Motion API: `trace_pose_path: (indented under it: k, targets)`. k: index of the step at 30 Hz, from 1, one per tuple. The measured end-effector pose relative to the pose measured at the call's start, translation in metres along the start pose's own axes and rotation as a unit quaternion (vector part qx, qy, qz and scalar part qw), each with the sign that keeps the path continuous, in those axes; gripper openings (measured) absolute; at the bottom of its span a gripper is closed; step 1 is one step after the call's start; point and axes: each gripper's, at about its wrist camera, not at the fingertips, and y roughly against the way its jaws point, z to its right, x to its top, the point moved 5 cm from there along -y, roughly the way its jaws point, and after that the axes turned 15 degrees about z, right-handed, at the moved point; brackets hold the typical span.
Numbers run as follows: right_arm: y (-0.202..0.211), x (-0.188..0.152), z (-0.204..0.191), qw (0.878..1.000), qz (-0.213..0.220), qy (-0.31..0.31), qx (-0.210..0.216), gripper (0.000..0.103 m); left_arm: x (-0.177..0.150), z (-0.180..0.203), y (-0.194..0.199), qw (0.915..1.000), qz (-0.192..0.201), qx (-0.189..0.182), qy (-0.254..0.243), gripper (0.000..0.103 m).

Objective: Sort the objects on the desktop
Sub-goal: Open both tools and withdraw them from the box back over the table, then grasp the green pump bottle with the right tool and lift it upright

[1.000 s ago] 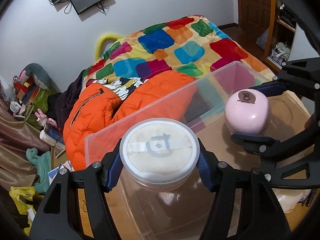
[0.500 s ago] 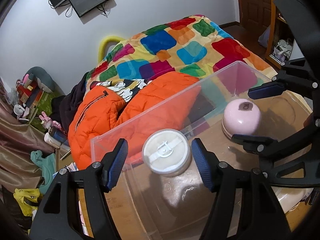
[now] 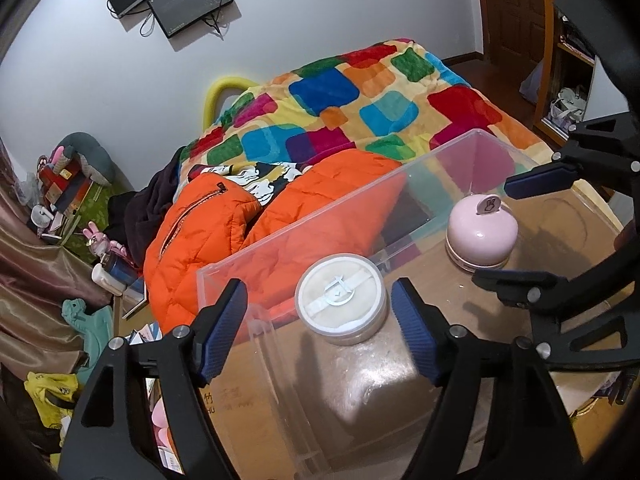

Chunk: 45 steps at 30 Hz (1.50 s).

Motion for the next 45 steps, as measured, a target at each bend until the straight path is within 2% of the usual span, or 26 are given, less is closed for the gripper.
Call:
trace_pose_path:
  k: [2, 9, 12, 28, 36, 38, 45]
  targets:
    - [0.005, 0.0, -0.005, 1.0, 0.006, 0.007, -0.005, 0.072, 0.001, -0.001, 0.004, 1.0, 0.006, 0.0, 0.003, 0.083]
    - [0.029, 0.0, -0.012, 0.999, 0.027, 0.014, -0.019, 0.074, 0.005, -0.003, 0.021, 0.9997, 0.019, 0.001, 0.013, 0.087]
    - [0.039, 0.0, -0.013, 0.998, 0.037, 0.027, -0.037, 0.08, 0.006, -0.002, 0.031, 0.9996, 0.025, 0.003, 0.009, 0.087]
    - [0.111, -0.009, -0.026, 0.991, 0.094, 0.047, -0.081, 0.08, 0.015, 0.005, 0.105, 0.9967, 0.079, 0.012, 0.015, 0.088]
    - [0.14, -0.027, -0.029, 0.988, 0.112, 0.04, -0.096, 0.08, 0.009, 0.012, 0.137, 0.9946, 0.1, 0.009, 0.027, 0.09]
    - [0.147, -0.032, -0.029, 0.987, 0.119, 0.037, -0.103, 0.08, 0.007, 0.014, 0.143, 0.9938, 0.106, 0.008, 0.031, 0.095]
    - [0.165, -0.048, -0.026, 0.982, 0.141, 0.024, -0.124, 0.08, -0.005, 0.023, 0.158, 0.9921, 0.119, 0.01, 0.039, 0.095]
